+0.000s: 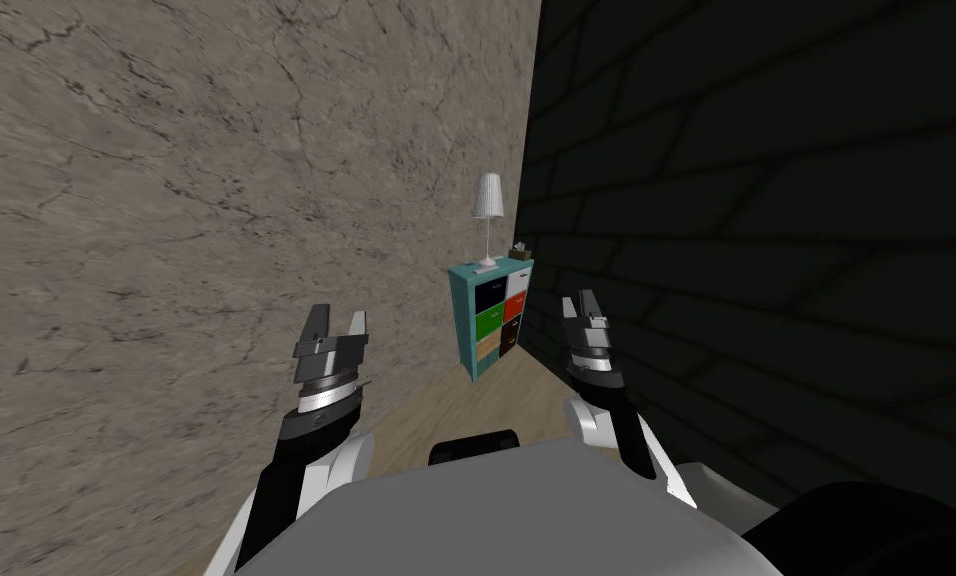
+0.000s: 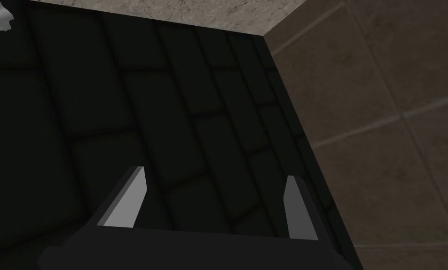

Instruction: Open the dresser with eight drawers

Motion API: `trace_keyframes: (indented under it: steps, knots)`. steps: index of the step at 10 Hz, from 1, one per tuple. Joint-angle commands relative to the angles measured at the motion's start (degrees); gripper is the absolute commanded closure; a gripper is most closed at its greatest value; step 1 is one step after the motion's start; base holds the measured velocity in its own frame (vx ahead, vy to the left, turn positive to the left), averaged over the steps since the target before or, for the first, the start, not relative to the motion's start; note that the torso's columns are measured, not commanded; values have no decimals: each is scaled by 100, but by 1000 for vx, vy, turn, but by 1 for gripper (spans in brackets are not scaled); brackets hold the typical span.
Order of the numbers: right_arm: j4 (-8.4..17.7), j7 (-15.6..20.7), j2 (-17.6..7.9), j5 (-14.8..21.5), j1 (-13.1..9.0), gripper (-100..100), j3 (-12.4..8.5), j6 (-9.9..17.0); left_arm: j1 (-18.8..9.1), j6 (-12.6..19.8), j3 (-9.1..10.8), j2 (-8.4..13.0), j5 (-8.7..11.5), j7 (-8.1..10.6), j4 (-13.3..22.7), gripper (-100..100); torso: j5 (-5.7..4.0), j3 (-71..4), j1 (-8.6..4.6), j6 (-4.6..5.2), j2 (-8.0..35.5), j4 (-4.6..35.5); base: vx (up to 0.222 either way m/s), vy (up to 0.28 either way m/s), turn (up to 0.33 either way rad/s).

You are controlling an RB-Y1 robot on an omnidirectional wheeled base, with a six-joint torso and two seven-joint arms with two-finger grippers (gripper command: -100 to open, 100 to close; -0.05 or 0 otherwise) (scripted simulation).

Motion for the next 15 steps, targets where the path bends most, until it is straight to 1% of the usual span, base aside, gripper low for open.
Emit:
trace_keyframes:
  steps: [1, 4, 5, 6, 7, 8, 9, 10, 11, 12, 13, 14, 15]
  knots:
    - [0, 0, 0, 0, 0, 0, 0, 0, 0, 0, 0, 0, 0, 0, 0, 0, 0, -844, 0, 0, 424, 423, 0, 0, 0]
    - [0, 0, 0, 0, 0, 0, 0, 0, 0, 0, 0, 0, 0, 0, 0, 0, 0, -3381, 0, 0, 1693, 1692, 0, 0, 0]
    - [81, 206, -211, 82, -27, -100, 15, -19, 0, 0, 0, 0, 0, 0, 0, 0, 0, -4227, 0, 0, 2116, 2114, 31, 8, -14]
    - [135, 344, -305, 137, -46, -100, 25, -32, 1, 0, 0, 0, 0, 0, 2, 0, 1, -4625, 2, 0, 2302, 2302, 54, 12, -22]
    - [202, 513, -397, 204, -68, -100, 37, -47, 1, 0, 0, 0, 0, 0, 2, 0, 1, -4742, 3, 0, 2350, 2356, 60, 13, -19]
    - [281, 665, -486, 283, -94, -100, 52, -65, 1, 0, 0, 0, 0, 0, 2, 0, 1, -4767, 2, 0, 2366, 2372, 61, 18, -19]
    - [281, 713, -486, 283, -94, -100, 52, -65, 1, 0, 0, 0, 0, 0, 2, 0, 1, -4768, 3, 0, 2375, 2379, 45, 19, -5]
    - [372, 937, -571, 373, -125, -100, 69, -86, 1, 0, 0, 0, 0, 0, 2, 0, 1, -4762, 2, 0, 2388, 2383, 49, 16, -21]
    - [474, 1086, -651, 474, -159, -100, 88, -110, 1, 0, 0, 0, 0, 0, 2, 0, 0, -4761, 0, 0, 2389, 2385, 66, 13, -33]
    - [474, 1198, -651, 474, -159, -100, 88, -110, 1, 0, 0, 0, 0, 0, 2, 0, -1, -4765, -3, 0, 2382, 2383, 51, 0, -8]
    - [587, 1378, -727, 584, -197, -100, 110, -136, 1, 0, 0, 0, 0, 0, 2, 0, -1, -4764, -5, 0, 2385, 2383, 52, 14, -21]
    - [587, 1479, -727, 584, -197, -100, 110, -136, 1, 0, 0, 0, 0, 0, 2, 0, 0, -4764, 2, 0, 2383, 2383, 46, 17, -12]
    - [709, 1667, -798, 704, -238, -100, 133, -164, 1, 0, 0, 0, 0, 0, 2, 0, 1, -4764, 3, 0, 2386, 2383, 62, 13, -22]
